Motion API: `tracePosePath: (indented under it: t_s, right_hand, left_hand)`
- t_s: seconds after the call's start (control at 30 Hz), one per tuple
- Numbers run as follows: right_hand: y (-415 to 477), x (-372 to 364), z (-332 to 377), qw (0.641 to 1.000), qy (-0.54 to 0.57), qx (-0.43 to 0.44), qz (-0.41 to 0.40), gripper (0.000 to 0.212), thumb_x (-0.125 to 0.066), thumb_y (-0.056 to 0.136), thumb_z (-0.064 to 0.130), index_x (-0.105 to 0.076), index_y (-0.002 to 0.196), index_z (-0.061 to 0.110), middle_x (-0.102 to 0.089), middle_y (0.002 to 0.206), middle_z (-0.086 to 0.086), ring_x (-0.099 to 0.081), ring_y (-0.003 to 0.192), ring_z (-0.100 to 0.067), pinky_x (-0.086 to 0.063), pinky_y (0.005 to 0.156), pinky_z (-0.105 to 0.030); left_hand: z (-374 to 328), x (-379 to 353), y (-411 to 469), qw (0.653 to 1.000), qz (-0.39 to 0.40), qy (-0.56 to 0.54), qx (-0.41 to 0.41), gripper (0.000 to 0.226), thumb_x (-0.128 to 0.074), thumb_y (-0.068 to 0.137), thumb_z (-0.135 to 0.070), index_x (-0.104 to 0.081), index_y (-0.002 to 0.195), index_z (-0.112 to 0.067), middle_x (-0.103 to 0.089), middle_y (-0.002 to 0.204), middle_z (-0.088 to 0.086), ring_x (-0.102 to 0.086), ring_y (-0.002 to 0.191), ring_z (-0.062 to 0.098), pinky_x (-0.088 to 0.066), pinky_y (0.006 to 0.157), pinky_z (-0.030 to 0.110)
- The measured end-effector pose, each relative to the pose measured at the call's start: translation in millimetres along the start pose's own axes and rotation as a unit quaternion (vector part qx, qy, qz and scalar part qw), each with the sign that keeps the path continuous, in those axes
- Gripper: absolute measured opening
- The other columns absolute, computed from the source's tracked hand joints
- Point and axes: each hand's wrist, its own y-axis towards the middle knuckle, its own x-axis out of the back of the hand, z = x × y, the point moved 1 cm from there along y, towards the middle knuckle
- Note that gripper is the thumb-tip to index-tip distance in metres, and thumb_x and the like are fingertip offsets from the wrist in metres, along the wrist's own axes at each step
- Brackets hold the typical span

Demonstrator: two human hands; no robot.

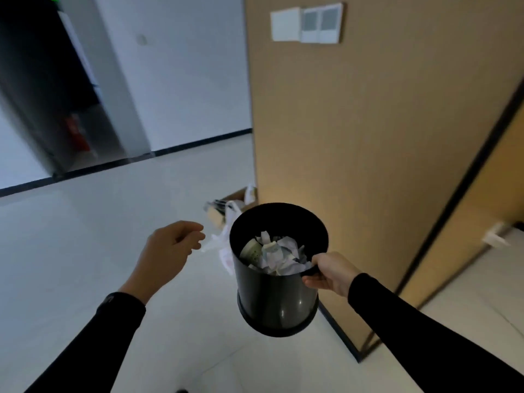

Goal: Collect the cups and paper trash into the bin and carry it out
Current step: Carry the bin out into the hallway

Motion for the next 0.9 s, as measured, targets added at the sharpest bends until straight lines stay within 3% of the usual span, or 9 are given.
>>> tracePosePath:
  t_s: [0.1,0.2,0.33,0.4,0.5,0.6,0.67,0.9]
  right_hand:
    - [33,22,-15,0.997,0.031,-0.033,-0.058,0.021,-0.042,0.091,0.002,-0.056,0.105,-0.004,-0.063,0.073,-0.016,-0.061,0.034,-0.016,-0.05,0.038,-0.021]
    - [68,33,-39,0.985,0.079,-0.074,-0.132,0.017,-0.044,0.088,-0.001,-0.059,0.096,-0.004,-0.066,0.06,-0.013,-0.062,0.037,-0.02,-0.05,0.037,-0.022]
    - [130,35,-71,0.949,0.186,-0.141,-0.211,0.022,-0.05,0.092,0.005,-0.058,0.111,-0.001,-0.064,0.086,-0.018,-0.063,0.056,-0.029,-0.052,0.04,-0.025]
    - [155,21,-82,0.92,0.246,-0.188,-0.241,0.024,-0.048,0.095,0.011,-0.054,0.114,-0.002,-0.061,0.096,-0.018,-0.064,0.049,-0.028,-0.052,0.039,-0.025]
    - [185,6,-99,0.872,0.308,-0.227,-0.304,0.023,-0.045,0.096,0.009,-0.054,0.11,-0.008,-0.062,0.089,-0.022,-0.062,0.034,-0.023,-0.051,0.034,-0.024]
    - [218,-2,-123,0.833,0.37,-0.227,-0.342,0.027,-0.04,0.096,0.003,-0.051,0.114,-0.014,-0.062,0.073,-0.023,-0.062,0.038,-0.025,-0.052,0.033,-0.025]
    - [240,-11,-143,0.815,0.395,-0.233,-0.353,0.027,-0.039,0.095,-0.001,-0.05,0.114,-0.016,-0.061,0.072,-0.022,-0.062,0.042,-0.027,-0.052,0.033,-0.024]
    - [350,-23,-265,0.792,0.407,-0.268,-0.367,0.027,-0.038,0.094,-0.001,-0.051,0.114,-0.014,-0.061,0.073,-0.022,-0.06,0.059,-0.031,-0.056,0.04,-0.026]
  left_hand:
    - [6,-46,61,0.997,0.079,-0.005,-0.023,0.023,-0.057,0.085,-0.013,-0.065,0.078,-0.034,-0.074,0.082,0.002,-0.069,0.078,0.016,-0.052,0.075,0.034]
    - [27,-94,125,0.985,0.167,0.013,-0.034,0.023,-0.057,0.085,-0.012,-0.066,0.075,-0.031,-0.074,0.078,-0.001,-0.068,0.078,0.02,-0.052,0.075,0.036]
    - [67,-165,206,0.954,0.291,0.05,-0.049,0.019,-0.056,0.086,-0.013,-0.066,0.072,-0.021,-0.071,0.071,0.004,-0.065,0.075,0.027,-0.05,0.073,0.037]
    - [87,-194,243,0.935,0.349,0.05,-0.033,0.019,-0.056,0.087,-0.015,-0.065,0.078,-0.028,-0.07,0.074,0.001,-0.065,0.077,0.02,-0.051,0.08,0.039]
    - [114,-231,278,0.909,0.413,0.057,-0.034,0.02,-0.055,0.088,-0.018,-0.061,0.08,-0.035,-0.071,0.079,-0.003,-0.066,0.078,0.016,-0.053,0.078,0.038]
    - [139,-272,301,0.887,0.458,0.057,-0.031,0.024,-0.055,0.087,-0.015,-0.06,0.08,-0.037,-0.072,0.08,-0.003,-0.067,0.077,0.015,-0.054,0.071,0.031]
    - [158,-307,312,0.872,0.484,0.064,-0.037,0.021,-0.055,0.087,-0.015,-0.062,0.082,-0.034,-0.072,0.08,-0.003,-0.067,0.076,0.014,-0.055,0.071,0.035]
    - [262,-416,306,0.841,0.536,0.07,-0.02,0.023,-0.053,0.086,-0.016,-0.063,0.08,-0.035,-0.072,0.081,-0.008,-0.068,0.075,0.011,-0.055,0.078,0.04]
